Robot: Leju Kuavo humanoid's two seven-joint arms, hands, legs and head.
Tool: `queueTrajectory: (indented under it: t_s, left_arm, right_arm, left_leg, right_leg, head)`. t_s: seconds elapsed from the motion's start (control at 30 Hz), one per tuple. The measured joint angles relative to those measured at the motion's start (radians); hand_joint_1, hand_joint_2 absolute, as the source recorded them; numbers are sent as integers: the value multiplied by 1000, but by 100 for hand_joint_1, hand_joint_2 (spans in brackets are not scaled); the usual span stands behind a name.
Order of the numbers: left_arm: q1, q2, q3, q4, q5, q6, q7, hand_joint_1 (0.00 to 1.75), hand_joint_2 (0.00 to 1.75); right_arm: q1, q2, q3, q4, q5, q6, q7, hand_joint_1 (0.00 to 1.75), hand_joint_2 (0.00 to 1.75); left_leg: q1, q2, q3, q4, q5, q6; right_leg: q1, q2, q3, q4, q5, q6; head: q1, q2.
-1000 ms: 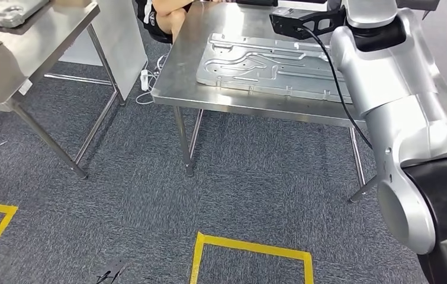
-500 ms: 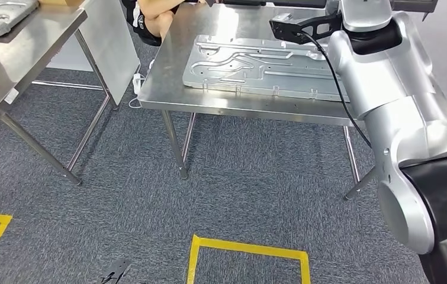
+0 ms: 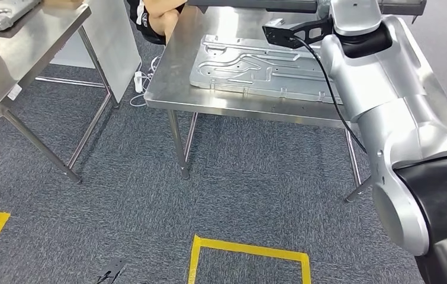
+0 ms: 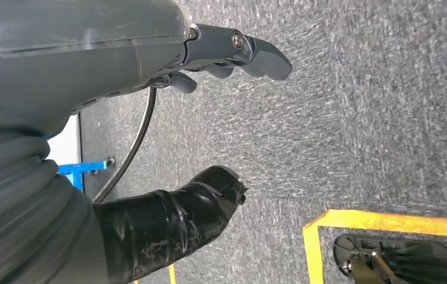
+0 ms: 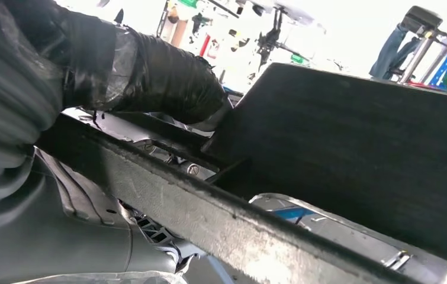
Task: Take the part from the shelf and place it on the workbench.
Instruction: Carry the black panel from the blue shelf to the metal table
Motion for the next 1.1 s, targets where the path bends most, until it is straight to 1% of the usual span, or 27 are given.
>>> queueTrajectory:
  t_s: [0.03,0.1,0.17,0.2,0.23,0.3,0.33,0.37,0.4,0.43,0.47,0.5,0.53,0.57,0.63,0.7,0.73,0.8,0.83,0.87,0.9,0.93,0.97,1.0,1.03,1.07,1.1]
  left_arm:
    - [-1,-1,0,0,0,0,0,0,175]
    - [-1,-2,0,0,0,0,0,0,175]
    - [-1,-3,0,0,0,0,0,0,175]
    - [-1,-3,0,0,0,0,0,0,175]
    - [-1,-3,0,-1,0,0,0,0,175]
    - [0,-3,0,-1,0,0,0,0,175]
    - [1,-3,0,-1,0,0,0,0,175]
    - [1,-3,0,-1,0,0,0,0,175]
    - [1,-3,0,-1,0,0,0,0,175]
    - [1,-3,0,-1,0,1,1,0,175]
    - [1,-3,0,-1,0,1,1,0,175]
    - [0,-2,0,-1,0,3,1,0,175]
    - [0,-2,0,-2,0,4,2,0,175]
    - [0,-2,0,-3,0,5,2,0,175]
    - [-1,-2,0,-5,1,6,3,0,175]
    - [-3,-2,0,-6,1,7,4,0,175]
    - [-4,-2,0,-7,1,8,4,0,175]
    - [-7,-2,0,-7,1,10,4,0,175]
    - [-9,-2,0,-7,2,10,4,0,175]
    - [-10,-2,0,-7,3,10,4,0,175]
    - [-11,-2,0,-7,5,10,4,0,175]
    - [-12,-2,0,-6,7,10,4,0,175]
    - [-14,-3,0,-6,7,11,4,0,175]
    - [-17,-3,0,-6,8,11,4,0,175]
    - [-19,-3,0,-6,8,11,4,0,175]
    - [-22,-3,0,-6,8,12,4,0,175]
    - [-24,-3,0,-5,8,12,4,0,175]
  right_arm:
    - [-1,0,0,0,0,0,0,175,175]
    - [-1,1,0,0,0,-1,0,175,175]
    - [0,2,0,0,0,-1,0,175,175]
    - [-1,2,0,0,0,-2,0,175,175]
    - [-1,3,0,0,0,-2,1,175,175]
    - [-1,5,1,0,0,-2,1,175,175]
    - [1,6,1,0,0,-2,0,175,175]
    - [2,6,2,0,0,-2,0,175,175]
    - [3,6,3,1,0,-2,-1,175,175]
    - [4,6,4,1,0,-2,-1,175,175]
    - [3,7,4,0,0,-2,0,175,175]
    - [3,7,5,0,0,-2,0,175,175]
    - [2,7,5,0,0,-2,1,175,175]
    - [2,8,5,1,0,-2,1,175,175]
    - [3,8,5,1,0,-2,0,175,175]
    - [2,8,5,1,0,-3,0,175,175]
    - [0,8,5,1,0,-3,1,175,175]
    - [-3,8,7,2,0,-2,0,175,175]
    - [-4,9,8,4,0,-2,0,175,175]
    - [-4,9,8,5,0,-2,-1,175,175]
    - [-4,9,9,7,0,-1,-1,175,175]
    - [-5,9,9,8,0,-1,-1,175,175]
    - [-6,9,9,8,0,-1,-1,175,175]
    - [-9,10,9,8,0,-1,-1,175,175]
    - [-12,11,10,8,0,-1,-1,175,175]
    - [-14,12,10,9,0,-1,-1,175,175]
    - [-15,13,10,9,0,-1,-2,175,175]
  left_leg:
    - [-1,0,1,0,-1,-4]
    - [-1,0,1,-4,-1,-12]
    - [-1,0,-2,1,-9,-22]
    - [-2,0,-10,22,-24,-26]
    - [-2,0,-28,65,-50,-29]
    - [-2,0,-87,197,-109,-34]
    - [-1,0,-115,252,-125,-37]
    - [-1,0,-129,275,-123,-38]
    - [-1,0,-125,260,-102,-39]
    - [-1,0,-102,207,-66,-38]
    - [-1,0,-72,137,-32,-35]
    - [-2,0,-42,75,-9,-32]
    - [-4,-1,-23,33,2,-29]
    - [-6,-1,-15,14,2,-25]
    - [-6,-2,-13,9,2,-17]
    - [-2,-1,-8,-1,6,-7]
    - [0,0,-5,-5,8,-2]
    - [1,1,-4,-7,8,4]
    - [1,1,-4,-6,7,5]
    - [2,1,-3,-6,6,5]
    - [3,0,-2,-5,5,4]
    - [4,-1,0,-4,4,3]
    - [5,-1,2,-3,2,0]
    - [4,-2,2,-2,-1,-4]
    - [3,-2,2,-1,-2,-8]
    - [2,-2,1,-2,-1,-13]
    - [0,-2,0,-4,0,-18]
  right_leg:
    - [4,-1,21,-40,9,-4]
    - [11,-1,29,-57,6,-11]
    - [5,-1,36,-69,10,-21]
    - [2,-2,41,-76,13,-26]
    - [0,-3,45,-82,16,-31]
    - [2,-3,47,-82,14,-38]
    - [3,-2,47,-80,13,-40]
    - [3,0,47,-77,10,-41]
    - [3,1,48,-73,7,-40]
    - [3,2,48,-68,3,-39]
    - [3,3,49,-62,-2,-36]
    - [4,4,47,-55,-7,-33]
    - [6,5,44,-50,-10,-28]
    - [7,5,40,-47,-12,-24]
    - [9,6,37,-47,-11,-16]
    - [7,5,29,-28,-27,-7]
    - [4,4,13,7,-48,-1]
    - [-1,2,-45,129,-104,9]
    - [-4,2,-76,189,-122,13]
    - [-7,1,-95,220,-123,16]
    - [-10,1,-96,214,-106,17]
    - [-12,1,-78,170,-73,18]
    - [-14,-1,-48,100,-35,17]
    - [-12,-2,-16,35,-9,15]
    - [-10,-3,7,-14,5,12]
    - [-6,-3,20,-41,8,9]
    - [-2,-1,23,-47,5,5]
  head:
    - [0,0]
    - [0,0]
    - [0,0]
    - [0,0]
    - [0,0]
    - [0,0]
    - [0,0]
    - [0,0]
    - [0,0]
    - [0,0]
    - [0,0]
    - [0,0]
    - [0,0]
    - [0,0]
    - [-1,0]
    - [0,0]
    - [0,0]
    - [0,0]
    - [0,0]
    - [0,0]
    - [0,0]
    - [0,0]
    - [0,0]
    - [0,0]
    - [0,0]
    - [0,0]
    - [0,0]
